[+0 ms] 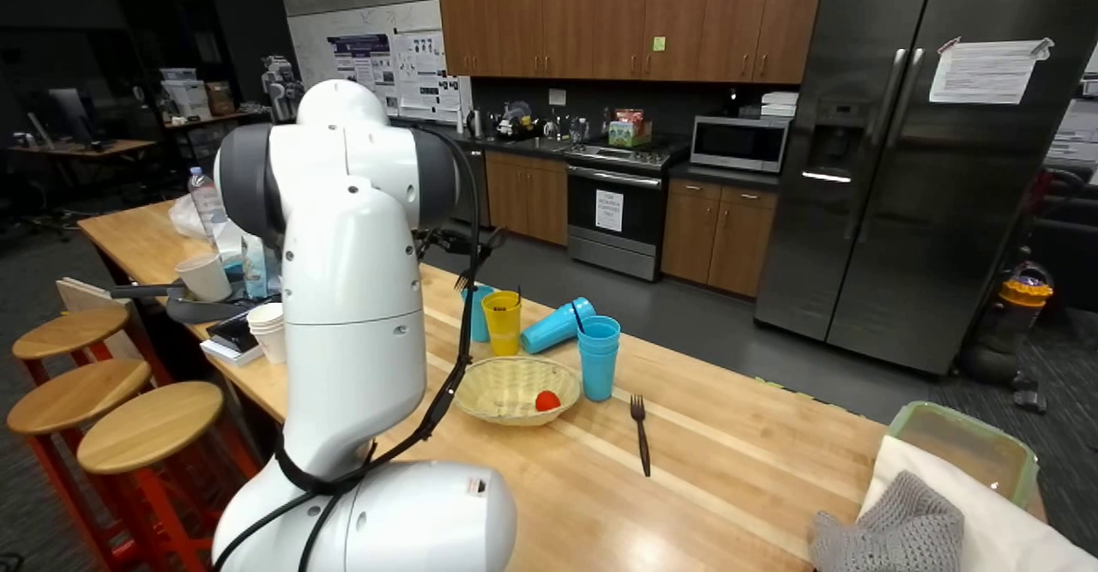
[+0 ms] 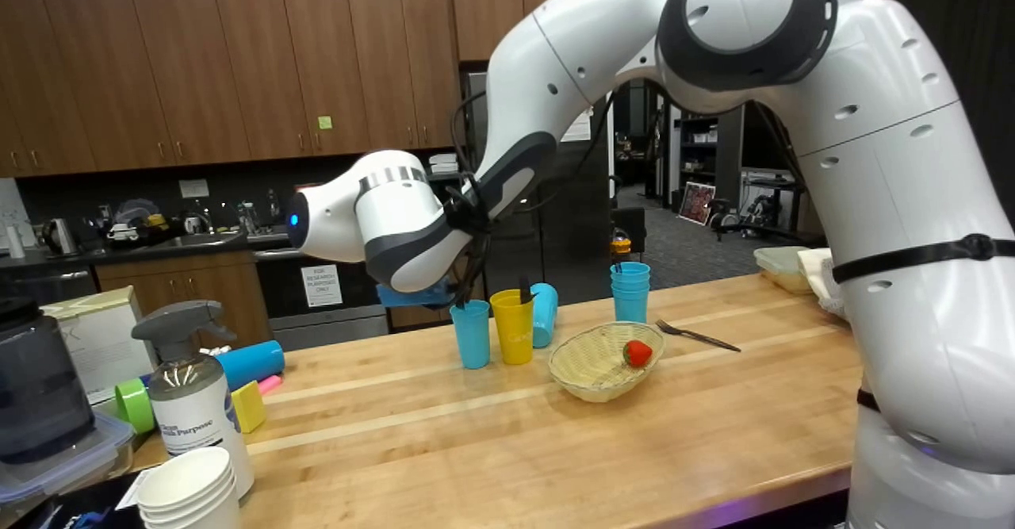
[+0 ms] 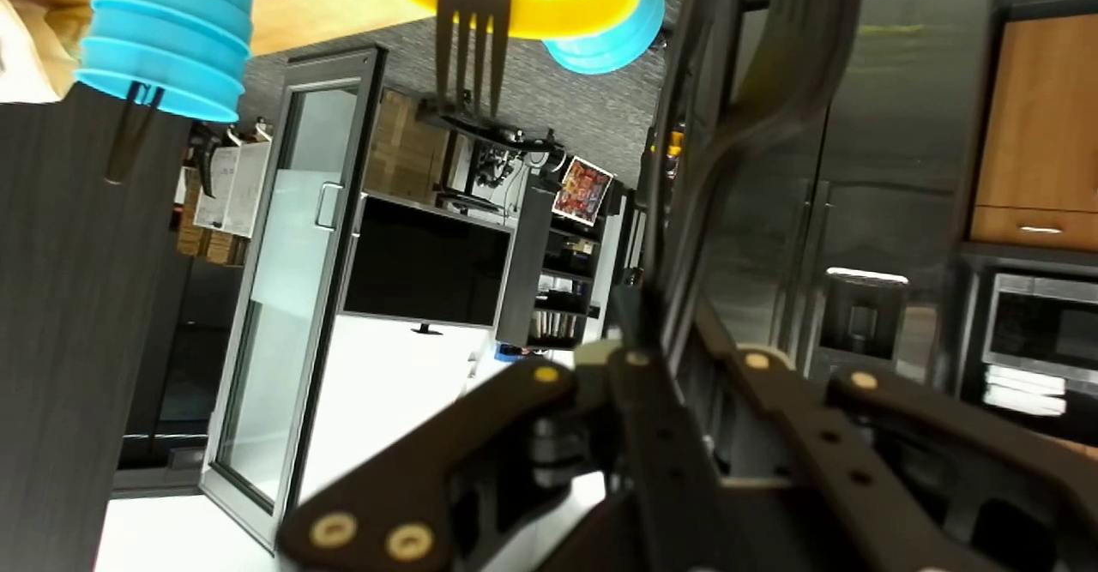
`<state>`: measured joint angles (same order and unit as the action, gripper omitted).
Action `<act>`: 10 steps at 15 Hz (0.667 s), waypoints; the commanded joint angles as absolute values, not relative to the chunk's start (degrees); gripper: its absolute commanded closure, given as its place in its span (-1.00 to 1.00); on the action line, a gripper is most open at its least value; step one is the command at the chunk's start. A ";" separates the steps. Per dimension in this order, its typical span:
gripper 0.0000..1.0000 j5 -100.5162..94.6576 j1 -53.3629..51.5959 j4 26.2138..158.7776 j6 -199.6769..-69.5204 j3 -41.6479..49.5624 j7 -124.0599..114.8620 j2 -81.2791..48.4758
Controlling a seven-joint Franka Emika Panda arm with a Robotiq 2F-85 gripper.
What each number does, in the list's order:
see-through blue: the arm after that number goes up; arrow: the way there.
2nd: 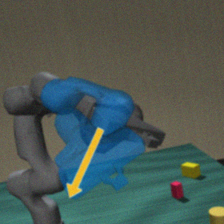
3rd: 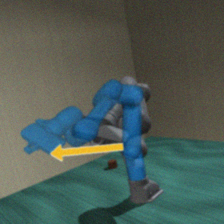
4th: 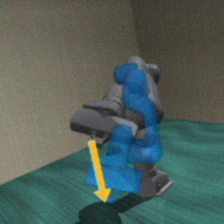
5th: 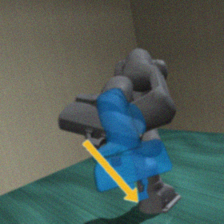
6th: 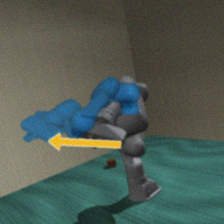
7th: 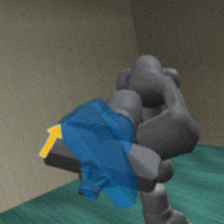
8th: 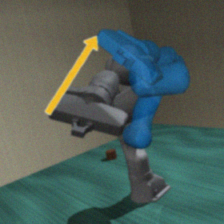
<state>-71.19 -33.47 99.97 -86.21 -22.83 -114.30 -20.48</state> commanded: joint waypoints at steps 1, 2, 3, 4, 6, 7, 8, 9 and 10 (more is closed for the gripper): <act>0.24 -70.92 -34.46 98.33 -84.59 -22.34 -115.51 -21.12; 0.12 -70.96 -34.52 98.24 -84.48 -22.29 -115.67 -21.15; 0.01 -70.96 -34.53 98.16 -84.35 -22.25 -115.78 -21.17; -0.15 -70.95 -34.51 98.06 -84.20 -22.22 -115.90 -21.15; -0.44 -70.91 -34.37 97.92 -84.15 -22.15 -115.93 -20.97; -0.57 -70.91 -34.25 97.92 -84.14 -22.07 -115.97 -20.80; -0.71 -70.85 -34.14 97.94 -84.15 -21.99 -115.99 -20.65; -0.87 -70.76 -33.99 98.01 -84.20 -21.90 -115.92 -20.45; -0.98 -70.65 -33.80 98.15 -84.31 -21.80 -115.88 -20.21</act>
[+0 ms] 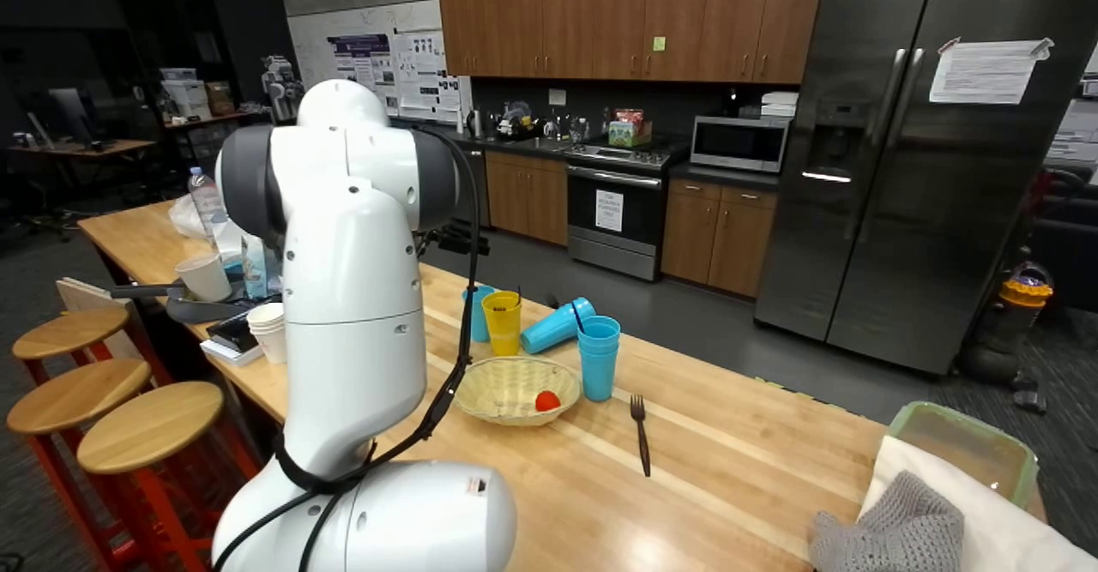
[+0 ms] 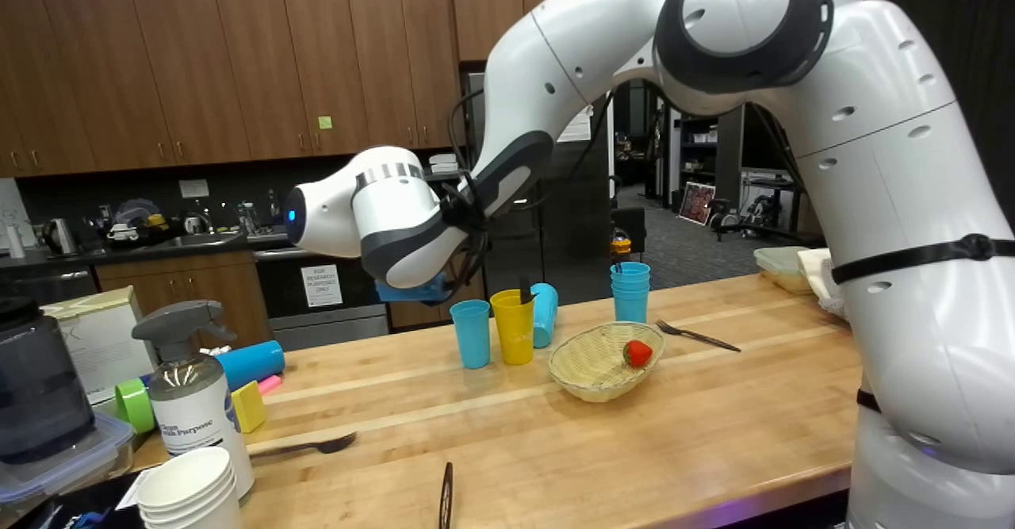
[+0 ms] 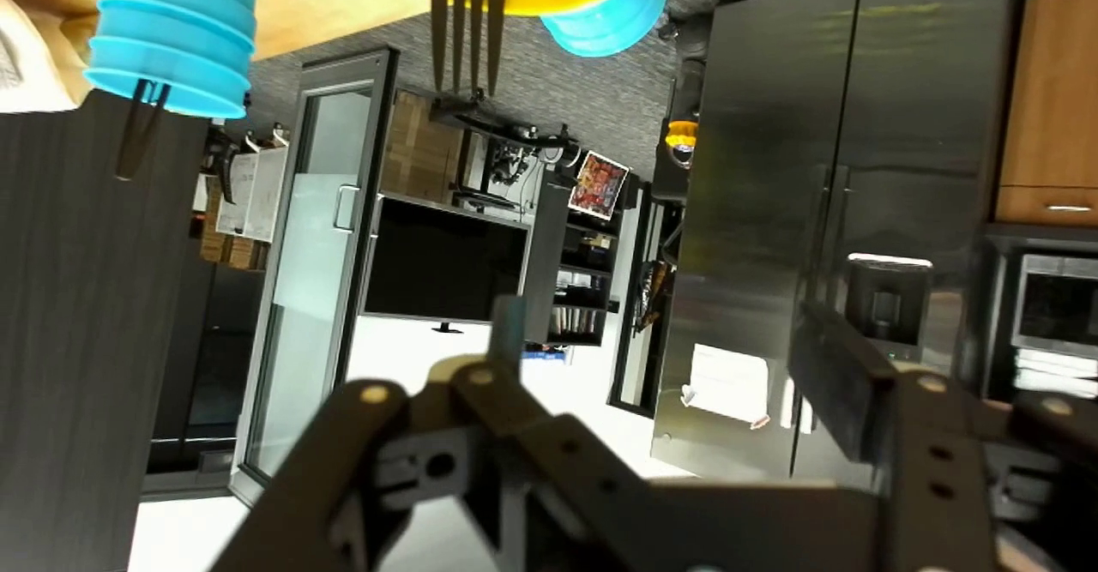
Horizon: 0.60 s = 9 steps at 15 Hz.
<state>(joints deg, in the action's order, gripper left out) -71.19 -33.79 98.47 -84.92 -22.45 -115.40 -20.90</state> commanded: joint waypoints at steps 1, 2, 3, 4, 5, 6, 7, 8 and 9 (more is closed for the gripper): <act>-1.00 -70.52 -33.60 98.27 -84.38 -21.66 -115.78 -19.98; -1.00 -70.40 -33.38 98.43 -84.41 -21.55 -115.65 -19.72; -1.00 -70.20 -33.03 98.97 -84.54 -21.44 -115.43 -19.16; -1.00 -69.90 -32.62 99.39 -84.65 -21.39 -115.24 -18.62; -1.00 -69.62 -32.20 99.71 -84.64 -21.28 -115.11 -18.12; -1.00 -69.06 -31.51 100.33 -84.91 -21.22 -114.80 -17.23; -1.00 -68.31 -30.62 101.08 -85.90 -21.30 -114.07 -16.15; -1.00 -67.22 -29.52 102.18 -87.00 -21.57 -112.32 -14.57; -1.00 -65.49 -28.30 103.44 -88.37 -21.99 -109.30 -12.73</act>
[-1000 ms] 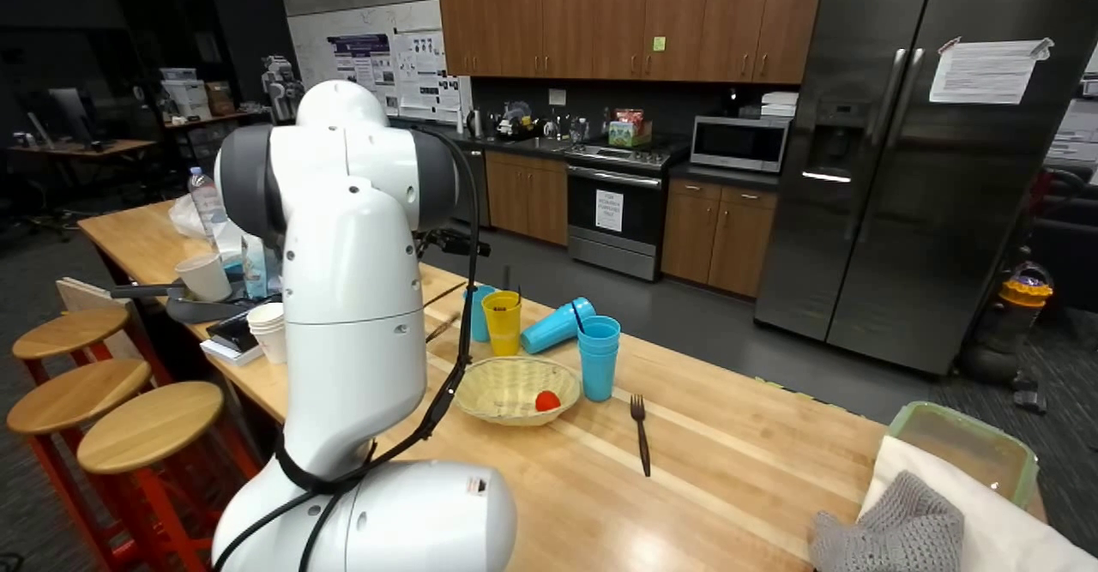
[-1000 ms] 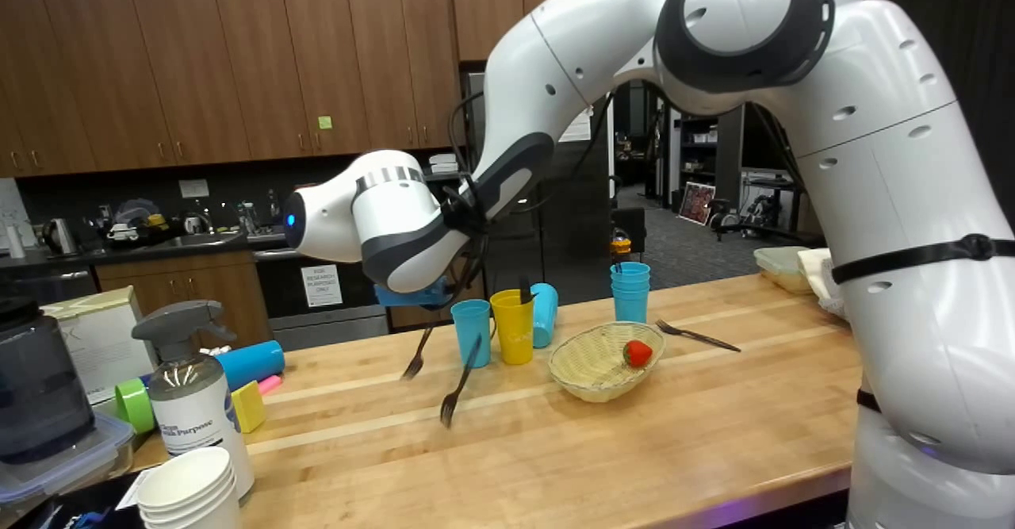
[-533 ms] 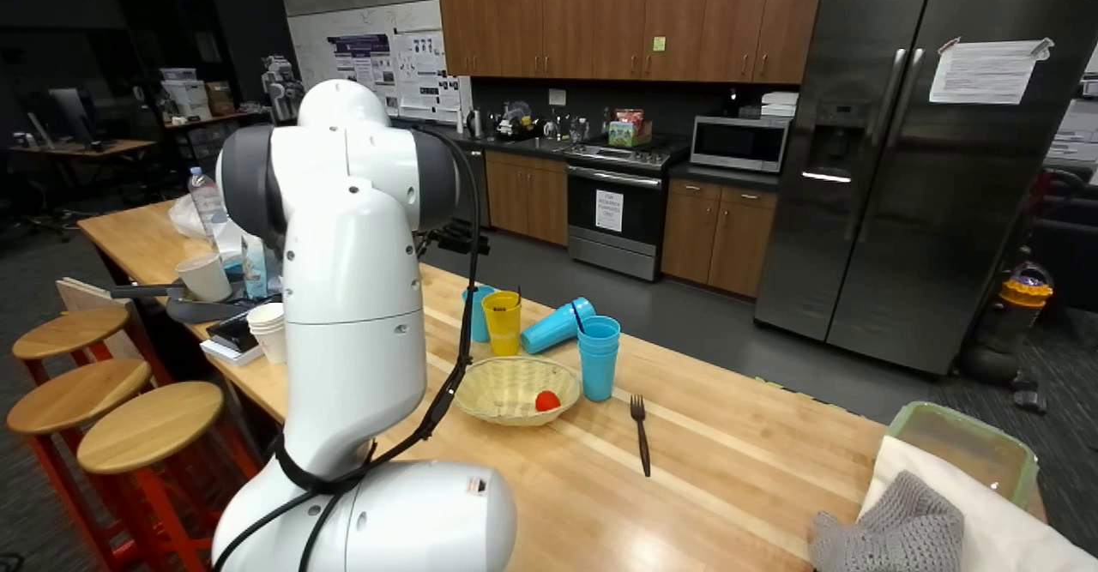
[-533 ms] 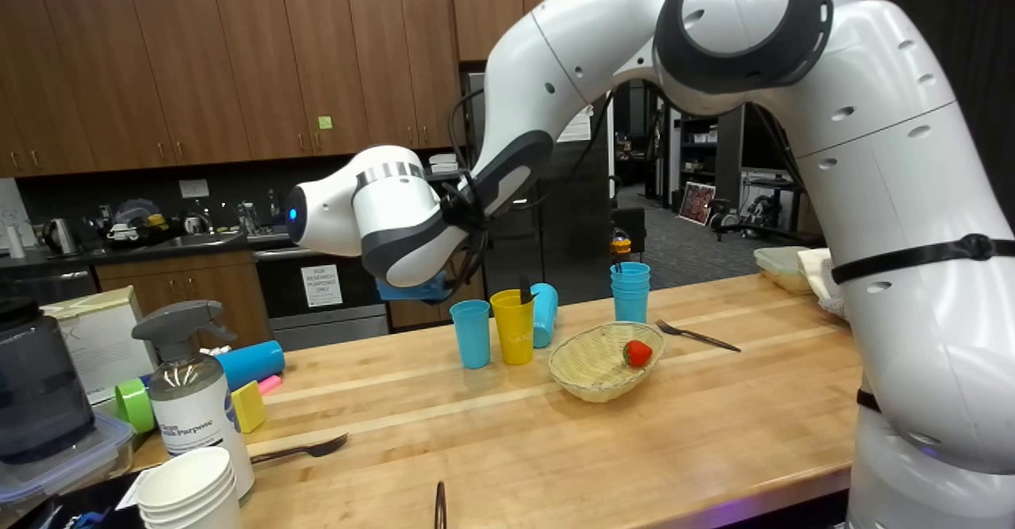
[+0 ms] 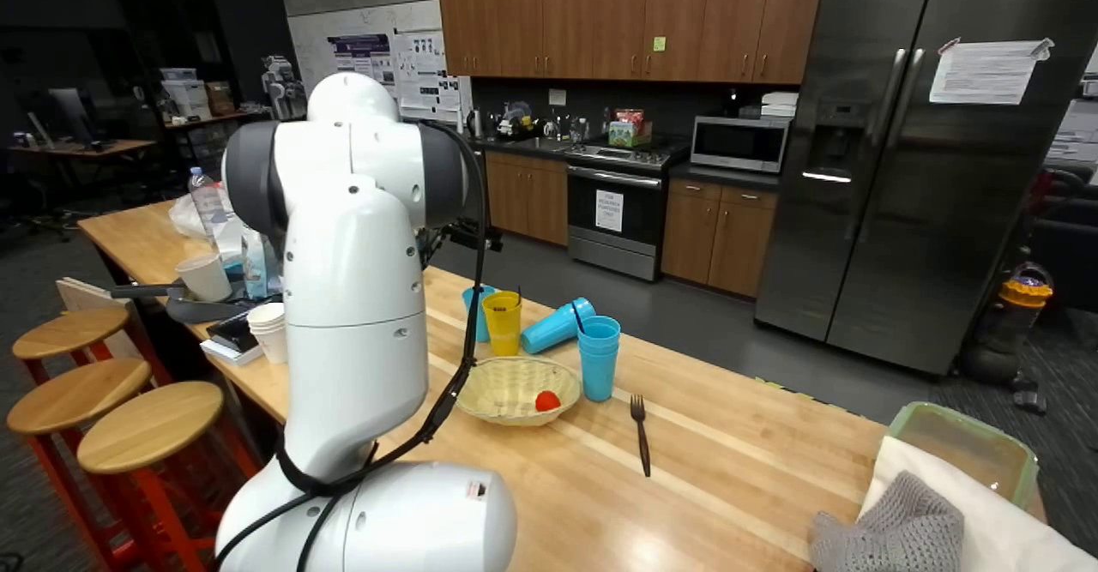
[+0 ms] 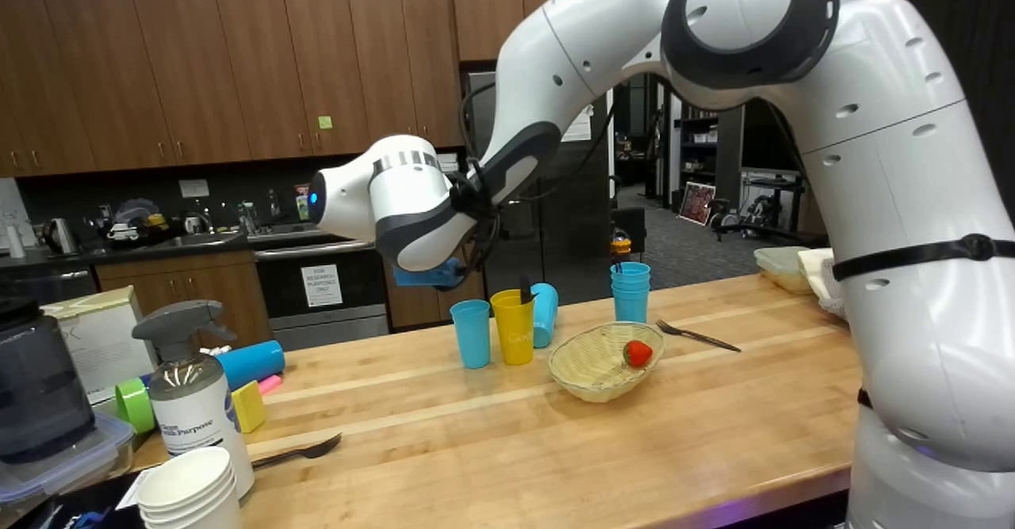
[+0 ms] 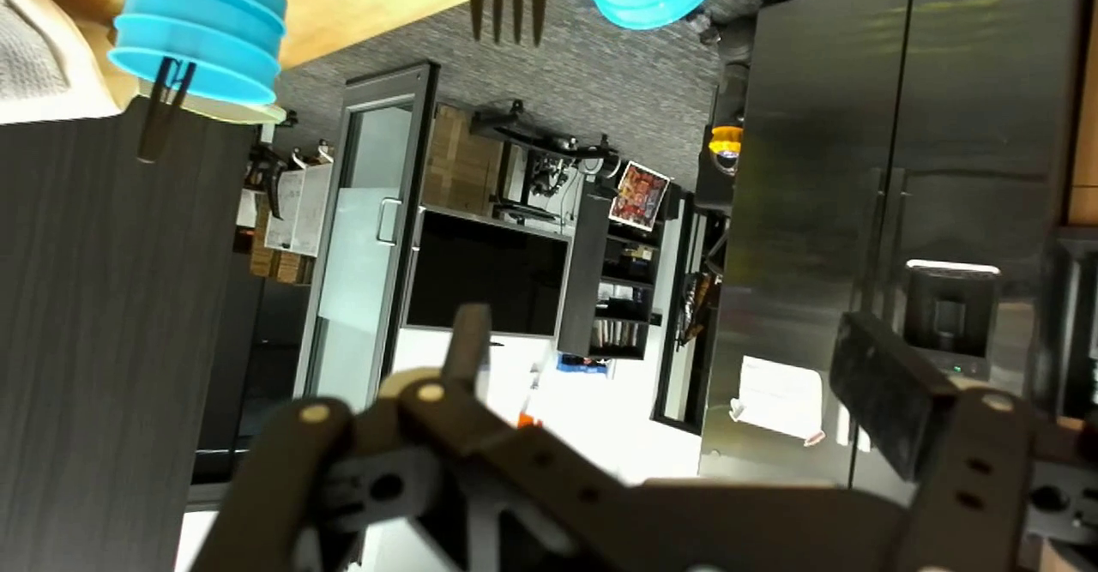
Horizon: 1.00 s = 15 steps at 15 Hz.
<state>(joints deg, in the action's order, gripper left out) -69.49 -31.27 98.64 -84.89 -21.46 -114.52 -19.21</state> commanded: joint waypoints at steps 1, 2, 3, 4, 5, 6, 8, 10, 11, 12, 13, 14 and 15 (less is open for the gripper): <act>-1.00 -63.57 -26.92 105.31 -90.36 -22.37 -105.37 -10.38; -1.00 -66.70 -29.63 99.60 -86.44 -21.54 -110.20 -17.01; -1.00 -66.32 -29.21 99.94 -86.94 -21.54 -109.37 -16.29; -1.00 -66.34 -29.19 99.92 -86.86 -21.53 -109.40 -16.17; -1.00 -66.34 -29.24 99.93 -86.86 -21.52 -109.46 -16.26; -1.00 -66.38 -29.37 99.92 -86.86 -21.53 -109.57 -16.51; -1.00 -66.53 -29.88 99.69 -86.81 -21.54 -109.88 -17.47; -1.00 -66.53 -29.83 99.62 -86.76 -21.51 -109.99 -17.59; -1.00 -66.43 -29.79 99.77 -86.98 -21.56 -109.79 -17.56; -1.00 -66.30 -29.77 99.97 -87.35 -21.65 -109.43 -17.63; -1.00 -66.23 -29.81 99.93 -87.66 -21.75 -108.94 -17.78; -1.00 -66.26 -29.91 99.75 -87.85 -21.80 -108.60 -18.07; -1.00 -66.26 -30.01 99.57 -88.01 -21.80 -108.31 -18.32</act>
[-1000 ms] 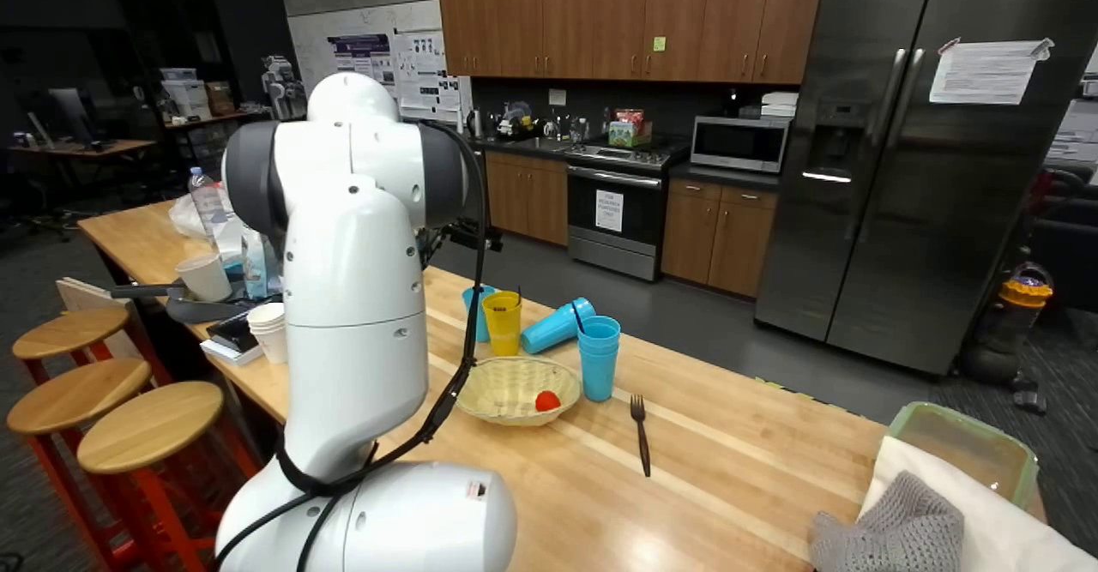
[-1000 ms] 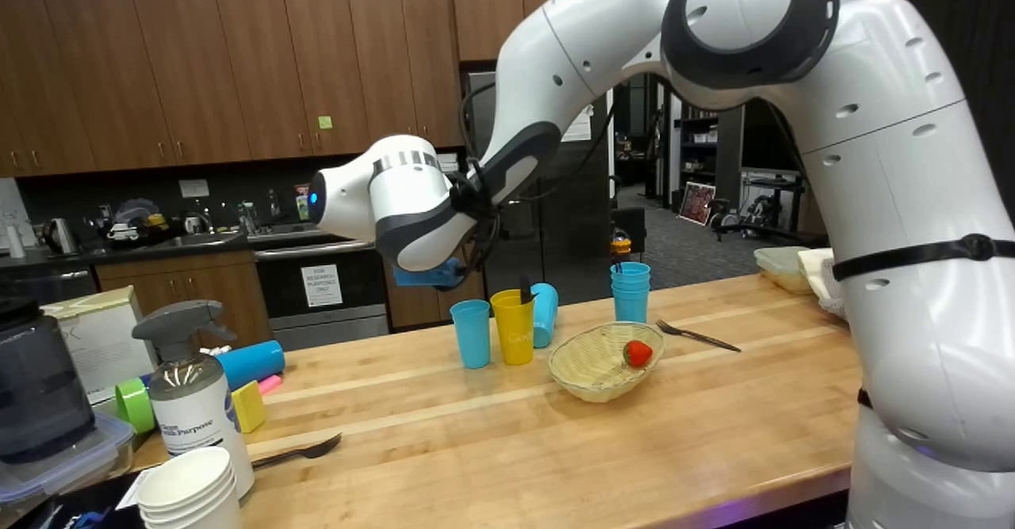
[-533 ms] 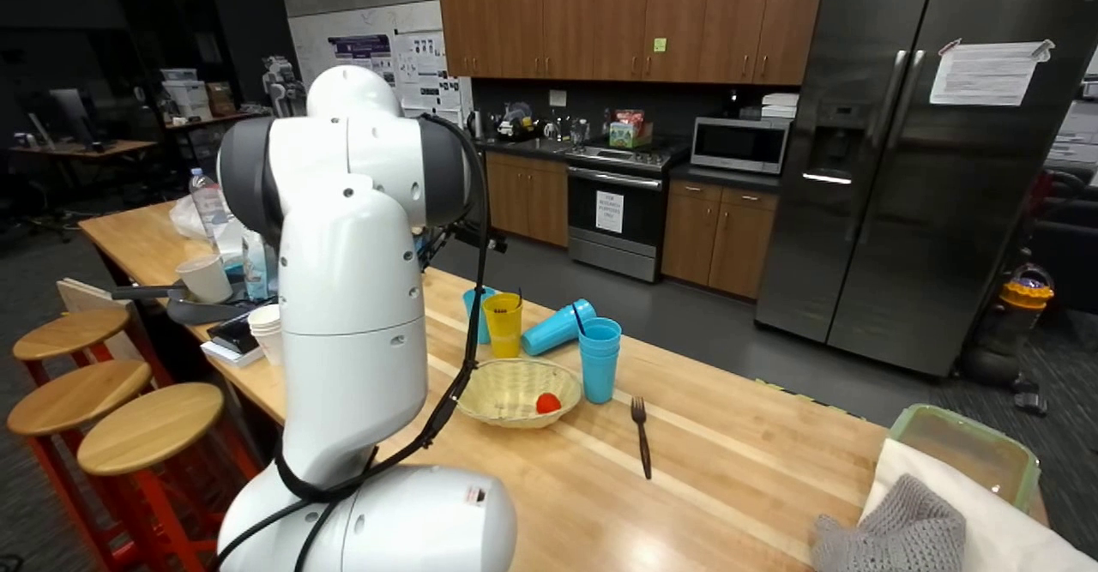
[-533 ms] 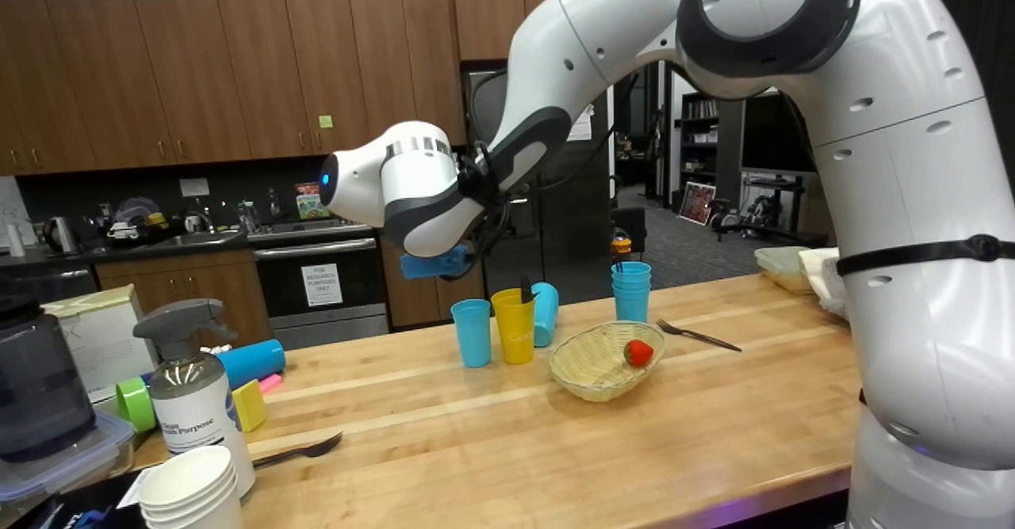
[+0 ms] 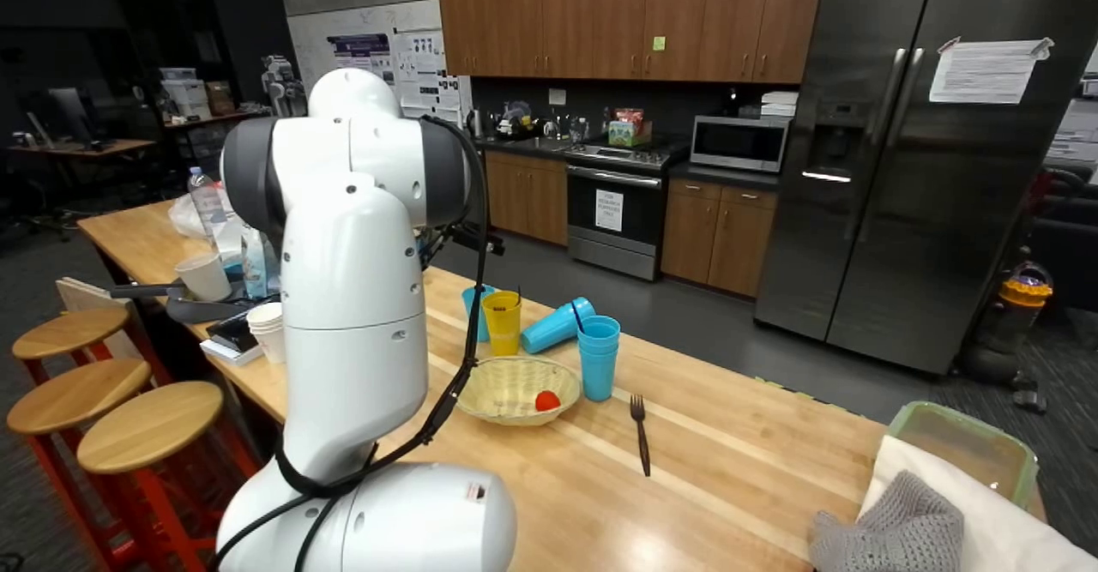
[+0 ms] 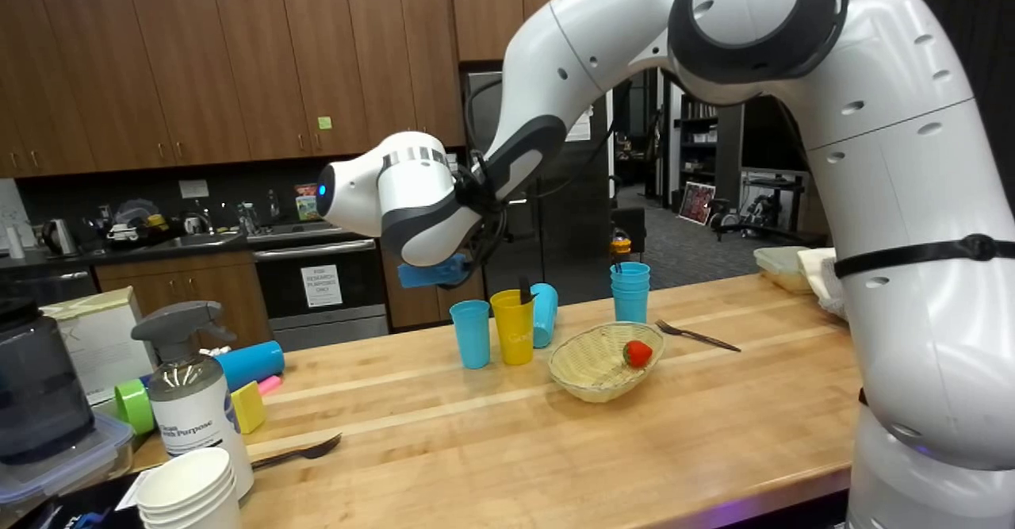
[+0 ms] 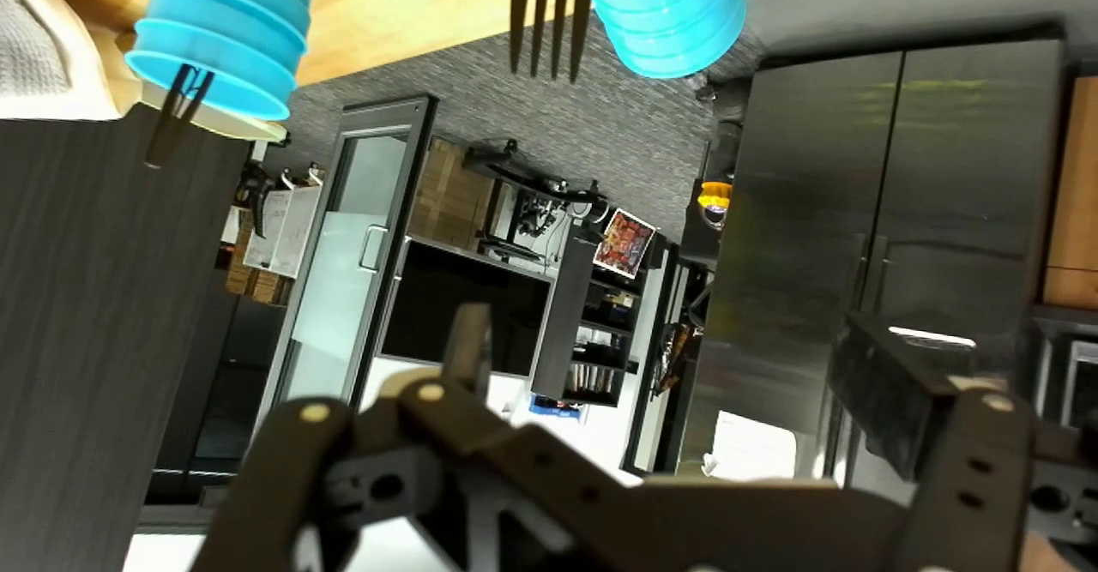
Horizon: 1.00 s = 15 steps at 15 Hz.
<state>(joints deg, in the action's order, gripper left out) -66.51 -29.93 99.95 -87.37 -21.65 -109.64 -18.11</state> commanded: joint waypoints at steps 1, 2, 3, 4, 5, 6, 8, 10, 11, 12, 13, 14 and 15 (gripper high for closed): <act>-1.00 -66.17 -30.02 99.48 -88.54 -21.86 -108.19 -18.61; -1.00 -66.00 -30.02 99.53 -89.22 -21.99 -107.88 -18.74; -1.00 -65.71 -29.92 99.75 -90.52 -22.23 -106.94 -18.74; -1.00 -65.55 -29.89 99.78 -91.94 -22.42 -105.79 -18.96; -1.00 -65.15 -29.80 99.90 -93.81 -22.69 -104.32 -19.05; -1.00 -64.63 -29.73 100.00 -95.76 -22.99 -102.47 -19.06; -1.00 -62.83 -29.83 99.70 -98.71 -23.51 -97.71 -19.22; -1.00 -60.84 -30.18 99.40 -101.12 -24.00 -92.74 -19.11; -1.00 -60.06 -30.53 99.11 -101.72 -24.24 -90.45 -19.04; -1.00 -59.37 -30.83 98.77 -102.34 -24.44 -88.23 -19.01; -1.00 -58.56 -31.09 98.45 -103.12 -24.69 -85.62 -18.93; -1.00 -57.89 -31.45 97.94 -103.57 -24.81 -83.14 -18.92; -1.00 -57.06 -31.83 97.35 -103.80 -24.95 -80.24 -18.99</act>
